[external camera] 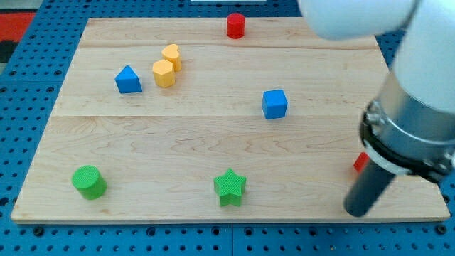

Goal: Slide the red star a bit up

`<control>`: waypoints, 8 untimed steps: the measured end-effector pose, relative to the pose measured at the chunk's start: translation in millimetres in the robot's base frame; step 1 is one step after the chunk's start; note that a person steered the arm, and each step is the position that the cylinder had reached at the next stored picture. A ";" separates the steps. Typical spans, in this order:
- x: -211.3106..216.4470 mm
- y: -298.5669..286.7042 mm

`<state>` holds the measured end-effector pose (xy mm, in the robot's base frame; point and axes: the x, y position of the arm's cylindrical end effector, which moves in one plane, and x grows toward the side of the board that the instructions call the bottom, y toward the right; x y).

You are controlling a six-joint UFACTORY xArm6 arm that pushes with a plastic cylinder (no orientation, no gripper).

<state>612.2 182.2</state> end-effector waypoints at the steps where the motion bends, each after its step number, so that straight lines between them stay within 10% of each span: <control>1: -3.3 85.3; 8: -85.2 33.7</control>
